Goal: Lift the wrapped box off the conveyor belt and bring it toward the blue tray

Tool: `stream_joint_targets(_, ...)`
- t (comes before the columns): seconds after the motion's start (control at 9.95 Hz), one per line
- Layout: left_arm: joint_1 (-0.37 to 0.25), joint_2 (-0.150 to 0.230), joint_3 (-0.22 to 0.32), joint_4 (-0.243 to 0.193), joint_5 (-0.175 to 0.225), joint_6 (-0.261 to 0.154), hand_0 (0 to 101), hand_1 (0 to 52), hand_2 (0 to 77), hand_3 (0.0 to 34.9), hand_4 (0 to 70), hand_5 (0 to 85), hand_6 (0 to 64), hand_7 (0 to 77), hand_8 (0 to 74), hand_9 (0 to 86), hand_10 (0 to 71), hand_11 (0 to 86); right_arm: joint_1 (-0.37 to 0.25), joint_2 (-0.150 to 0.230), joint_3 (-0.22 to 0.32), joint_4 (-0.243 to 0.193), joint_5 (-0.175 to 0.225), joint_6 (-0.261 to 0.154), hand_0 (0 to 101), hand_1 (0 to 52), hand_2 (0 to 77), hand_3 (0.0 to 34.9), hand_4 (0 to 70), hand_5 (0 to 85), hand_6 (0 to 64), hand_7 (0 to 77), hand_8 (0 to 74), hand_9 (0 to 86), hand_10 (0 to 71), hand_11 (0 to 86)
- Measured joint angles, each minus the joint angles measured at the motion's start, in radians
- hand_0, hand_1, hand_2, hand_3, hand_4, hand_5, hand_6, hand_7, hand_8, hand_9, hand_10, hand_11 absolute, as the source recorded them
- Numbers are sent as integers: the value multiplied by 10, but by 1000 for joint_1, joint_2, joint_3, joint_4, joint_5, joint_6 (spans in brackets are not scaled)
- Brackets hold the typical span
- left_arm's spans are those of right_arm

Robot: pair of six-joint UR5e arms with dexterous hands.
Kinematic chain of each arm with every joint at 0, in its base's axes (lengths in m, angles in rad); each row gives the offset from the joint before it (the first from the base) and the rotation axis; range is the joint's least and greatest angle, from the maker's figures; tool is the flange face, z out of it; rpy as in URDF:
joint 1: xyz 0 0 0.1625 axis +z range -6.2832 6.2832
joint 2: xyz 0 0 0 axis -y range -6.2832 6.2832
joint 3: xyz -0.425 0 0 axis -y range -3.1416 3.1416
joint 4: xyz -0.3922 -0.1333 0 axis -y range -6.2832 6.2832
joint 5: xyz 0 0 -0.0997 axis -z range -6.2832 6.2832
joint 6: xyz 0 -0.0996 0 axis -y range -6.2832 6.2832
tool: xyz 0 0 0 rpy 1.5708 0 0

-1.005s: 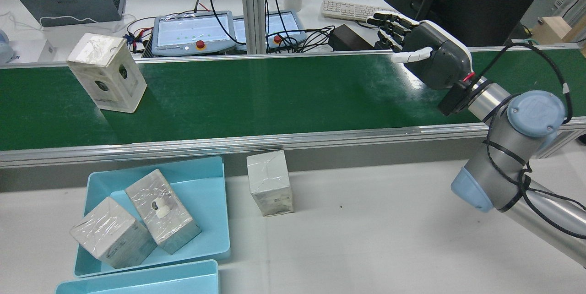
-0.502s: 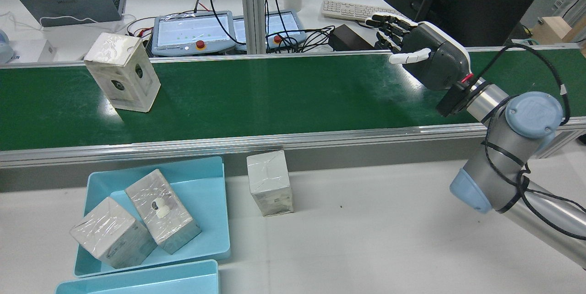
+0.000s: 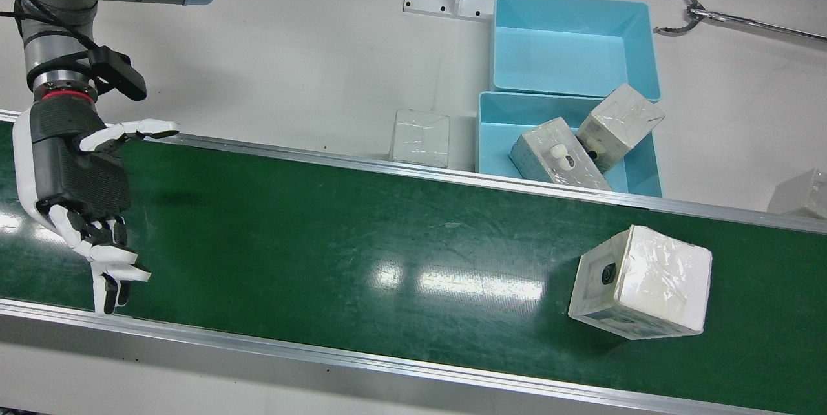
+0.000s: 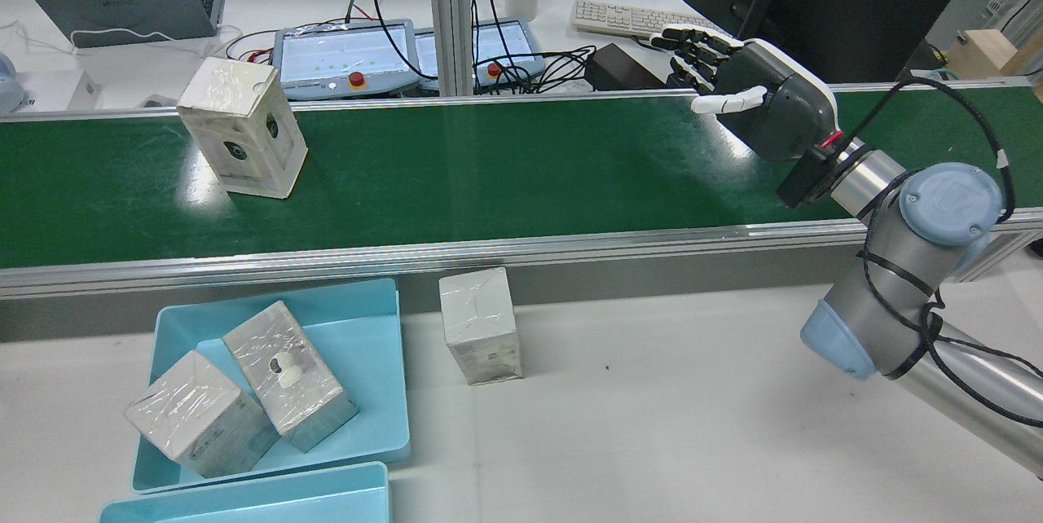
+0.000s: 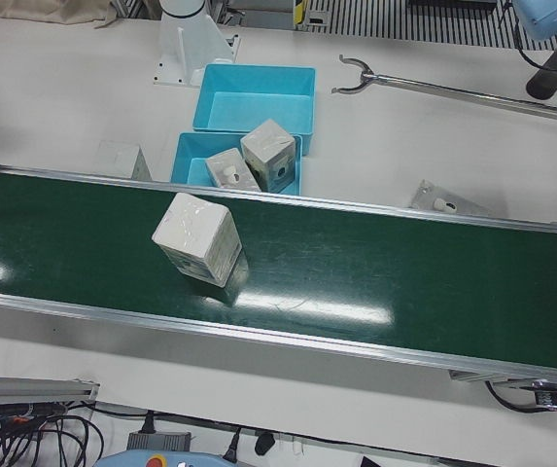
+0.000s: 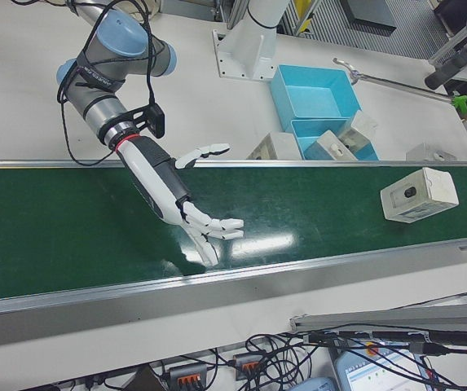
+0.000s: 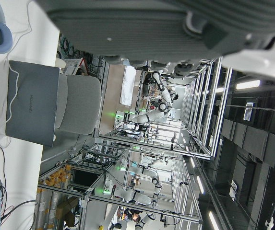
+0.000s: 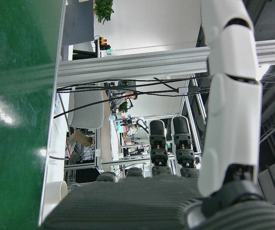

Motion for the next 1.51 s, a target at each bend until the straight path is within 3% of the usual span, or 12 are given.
stream_joint_targets(0.3, 0, 0, 0, 0, 0, 0, 0, 0, 5, 0, 0, 5, 0, 5, 5, 0, 5, 0, 4, -1, 8, -22, -2, -4, 475, 164, 169, 49, 142, 229, 44, 207, 0, 38, 0, 11)
stream_joint_targets(0.4, 0, 0, 0, 0, 0, 0, 0, 0, 11, 0, 0, 11, 0, 5, 5, 0, 5, 0, 5, -1, 9, -30, -3, -3, 490, 180, 185, 68, 153, 245, 49, 229, 0, 38, 0, 11)
stream_joint_targets(0.6, 0, 0, 0, 0, 0, 0, 0, 0, 11, 0, 0, 5, 0, 5, 5, 0, 0, 5, 3, -1, 9, -37, -2, -1, 492, 180, 196, 80, 136, 251, 49, 196, 0, 38, 0, 11)
stream_joint_targets(0.9, 0, 0, 0, 0, 0, 0, 0, 0, 5, 0, 0, 11, 0, 5, 5, 0, 5, 0, 1, -1, 5, -26, 0, 3, 492, 169, 185, 80, 115, 245, 49, 207, 0, 38, 0, 11)
stream_joint_targets(1.0, 0, 0, 0, 0, 0, 0, 0, 0, 5, 0, 0, 11, 0, 5, 5, 0, 5, 0, 0, -1, 5, -23, 0, 3, 484, 153, 147, 64, 125, 224, 38, 191, 0, 38, 0, 11)
stream_joint_targets(1.21, 0, 0, 0, 0, 0, 0, 0, 0, 11, 0, 0, 11, 0, 5, 5, 0, 5, 0, -1, 1, 4, -22, 0, 2, 484, 147, 153, 56, 120, 218, 33, 191, 0, 38, 0, 11)
stream_joint_targets(1.31, 0, 0, 0, 0, 0, 0, 0, 0, 11, 0, 0, 11, 0, 5, 5, 0, 5, 0, -2, 2, 4, -22, 0, 1, 485, 185, 180, 49, 120, 218, 38, 191, 0, 38, 0, 11)
stream_joint_targets(1.51, 0, 0, 0, 0, 0, 0, 0, 0, 11, 0, 0, 11, 0, 5, 5, 0, 5, 0, -3, 3, 4, -23, -1, -3, 497, 207, 196, 39, 120, 218, 33, 191, 0, 38, 0, 11)
